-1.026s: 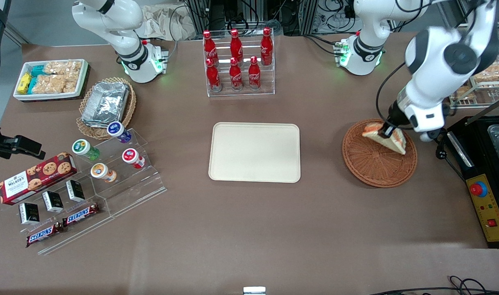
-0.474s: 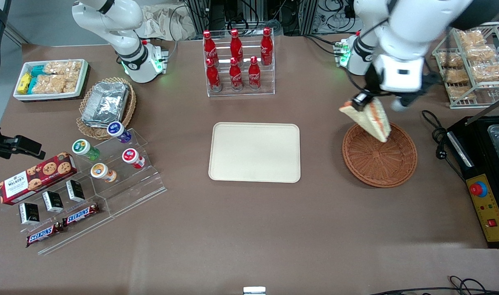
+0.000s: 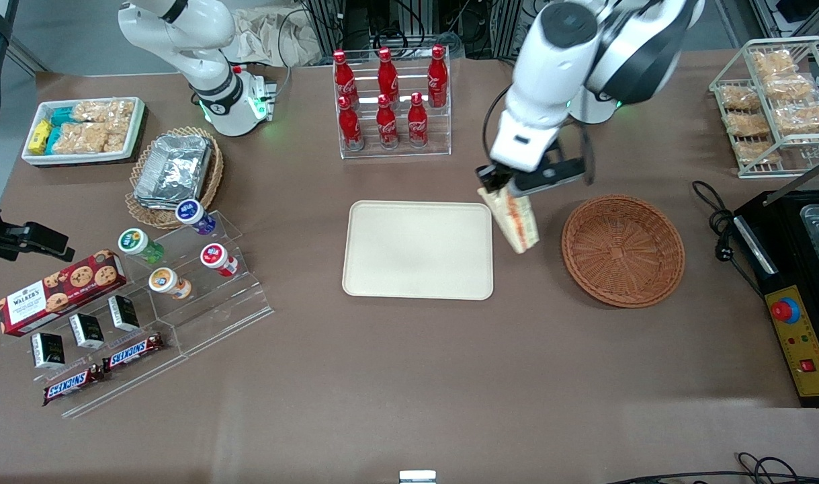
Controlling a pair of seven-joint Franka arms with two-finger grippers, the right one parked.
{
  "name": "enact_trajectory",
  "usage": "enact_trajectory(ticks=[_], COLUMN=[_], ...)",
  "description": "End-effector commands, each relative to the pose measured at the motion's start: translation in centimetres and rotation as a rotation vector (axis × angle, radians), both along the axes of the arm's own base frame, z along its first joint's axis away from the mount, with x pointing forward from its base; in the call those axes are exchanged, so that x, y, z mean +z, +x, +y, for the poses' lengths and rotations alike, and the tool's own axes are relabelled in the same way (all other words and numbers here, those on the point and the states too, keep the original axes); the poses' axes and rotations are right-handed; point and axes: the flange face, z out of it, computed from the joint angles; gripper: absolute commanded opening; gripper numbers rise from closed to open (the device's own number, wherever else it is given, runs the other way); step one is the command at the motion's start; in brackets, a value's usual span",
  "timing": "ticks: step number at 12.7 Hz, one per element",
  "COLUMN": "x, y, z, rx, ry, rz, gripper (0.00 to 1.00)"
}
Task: Place sandwich from basket to tray
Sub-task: 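Lift the sandwich out of the basket and carry it toward the tray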
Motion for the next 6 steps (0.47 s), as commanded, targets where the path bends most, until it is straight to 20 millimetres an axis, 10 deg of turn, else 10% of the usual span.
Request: enact_trajectory(ticks=[1,6], x=[-5.1,-15.4], y=[-3.0,-4.4], z=[-1.0,-3.4], rx=[-0.139,-0.354], ry=[0.011,0.114], rz=[-0.031,-0.013], gripper=[0.00,0.00])
